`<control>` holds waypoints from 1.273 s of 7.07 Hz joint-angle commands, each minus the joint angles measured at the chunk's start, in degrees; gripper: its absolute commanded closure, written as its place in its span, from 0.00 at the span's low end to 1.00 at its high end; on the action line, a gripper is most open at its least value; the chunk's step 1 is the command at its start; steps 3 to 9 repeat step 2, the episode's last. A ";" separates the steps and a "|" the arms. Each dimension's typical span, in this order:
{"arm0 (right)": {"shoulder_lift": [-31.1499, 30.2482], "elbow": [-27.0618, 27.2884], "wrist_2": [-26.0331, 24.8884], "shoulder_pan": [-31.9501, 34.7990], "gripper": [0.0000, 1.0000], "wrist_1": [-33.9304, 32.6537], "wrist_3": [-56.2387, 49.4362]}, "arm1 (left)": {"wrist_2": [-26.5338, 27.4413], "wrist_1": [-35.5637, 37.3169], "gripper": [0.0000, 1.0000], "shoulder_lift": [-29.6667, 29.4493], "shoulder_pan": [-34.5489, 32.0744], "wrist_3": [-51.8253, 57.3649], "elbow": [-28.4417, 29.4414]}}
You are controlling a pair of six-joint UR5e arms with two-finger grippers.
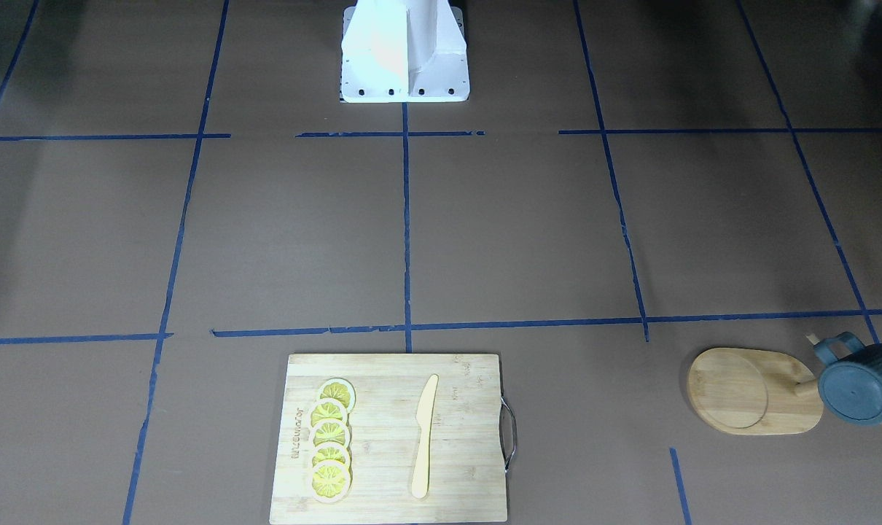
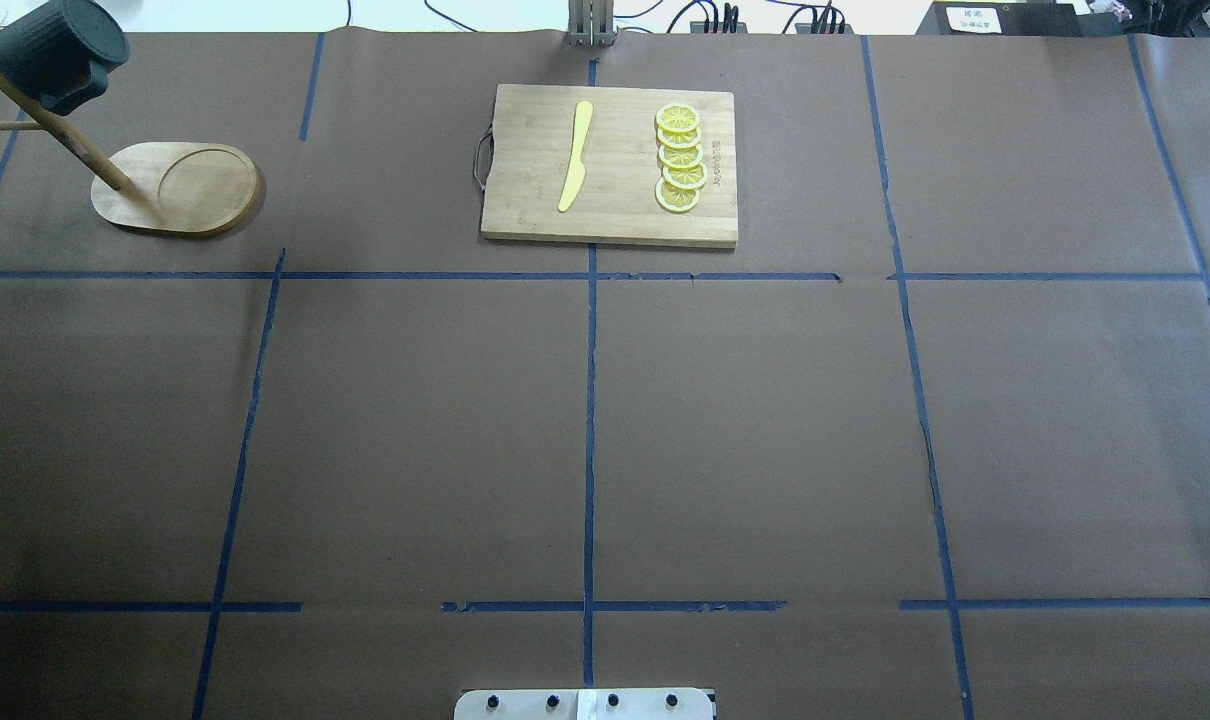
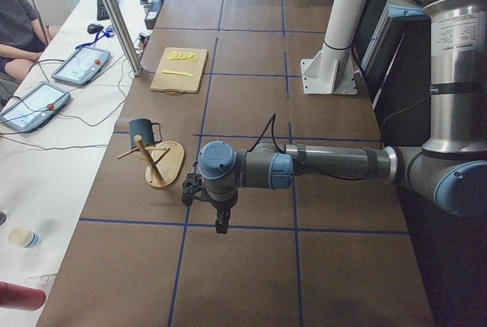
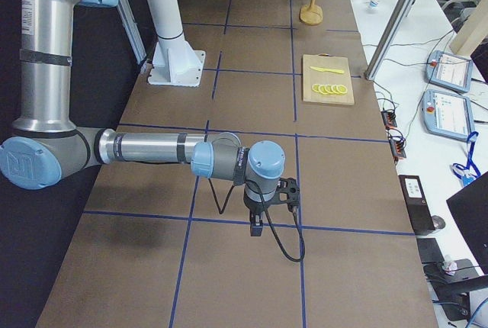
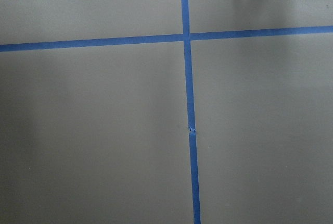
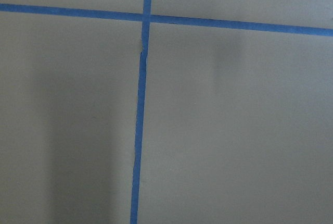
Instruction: Hang cup on storage rack
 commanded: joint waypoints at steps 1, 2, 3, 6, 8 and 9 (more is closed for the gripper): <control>0.08 0.08 0.04 0.00 0.00 0.00 0.03 | -0.04 0.00 0.00 -0.03 0.00 0.00 0.02; 0.08 0.08 0.04 0.00 0.00 0.00 0.12 | 0.05 0.00 0.00 -0.03 0.00 0.00 0.02; 0.08 0.08 0.04 0.00 0.00 0.00 0.12 | 0.05 0.00 0.00 -0.03 0.00 0.00 0.02; 0.08 0.08 0.04 0.00 0.00 0.00 0.12 | 0.05 0.00 0.00 -0.03 0.00 0.00 0.02; 0.08 0.08 0.04 0.00 0.00 0.00 0.12 | 0.05 0.00 0.00 -0.03 0.00 0.00 0.02; 0.08 0.08 0.04 0.00 0.00 0.00 0.12 | 0.05 0.00 0.00 -0.03 0.00 0.00 0.02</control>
